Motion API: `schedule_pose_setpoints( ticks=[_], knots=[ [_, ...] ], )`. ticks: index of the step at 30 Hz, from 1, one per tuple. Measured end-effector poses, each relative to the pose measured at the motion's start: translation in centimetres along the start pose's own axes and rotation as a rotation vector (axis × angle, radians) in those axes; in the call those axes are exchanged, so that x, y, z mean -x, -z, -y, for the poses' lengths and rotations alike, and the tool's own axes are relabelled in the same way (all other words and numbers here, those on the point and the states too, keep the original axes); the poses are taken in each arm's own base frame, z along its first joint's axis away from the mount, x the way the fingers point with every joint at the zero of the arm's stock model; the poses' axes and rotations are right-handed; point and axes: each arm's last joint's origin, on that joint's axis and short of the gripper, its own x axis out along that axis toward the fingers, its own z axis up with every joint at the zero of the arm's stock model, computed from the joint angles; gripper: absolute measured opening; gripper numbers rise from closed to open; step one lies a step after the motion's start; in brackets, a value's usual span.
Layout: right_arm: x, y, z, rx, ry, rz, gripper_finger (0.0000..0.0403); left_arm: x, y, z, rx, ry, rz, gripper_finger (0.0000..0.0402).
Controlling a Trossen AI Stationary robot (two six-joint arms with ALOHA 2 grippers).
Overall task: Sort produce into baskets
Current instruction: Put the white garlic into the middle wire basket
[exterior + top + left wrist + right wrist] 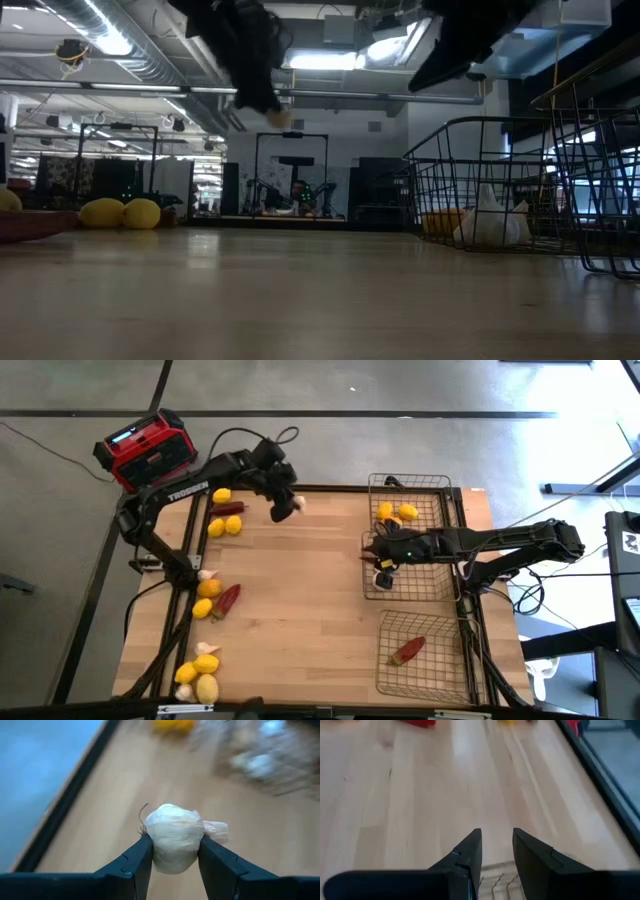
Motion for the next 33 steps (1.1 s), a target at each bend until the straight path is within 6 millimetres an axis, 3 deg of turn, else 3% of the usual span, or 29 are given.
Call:
schedule_pose_setpoints(
  ticks=[8, 18, 25, 33],
  knots=[
    [-0.4, -1.6, -0.2, 0.125, 0.006, 0.154, 0.0108, -0.9, -1.3, 4.0, -0.141, 0.28, 0.106, 0.0139],
    [-3.0, -3.2, -0.8, 0.31, 0.046, 0.313, 0.0108, -1.8, -2.7, 8.2, -0.236, 0.384, 0.211, 0.0139],
    [-3.9, -3.9, -2.4, 0.491, 0.141, 0.393, 0.0108, -2.0, -2.8, 9.2, -0.251, 0.412, 0.222, 0.0139],
    [-3.2, -4.4, -3.9, 0.643, 0.214, 0.445, 0.0108, -2.3, -2.9, 9.2, -0.224, 0.407, 0.217, 0.0139]
  ],
)
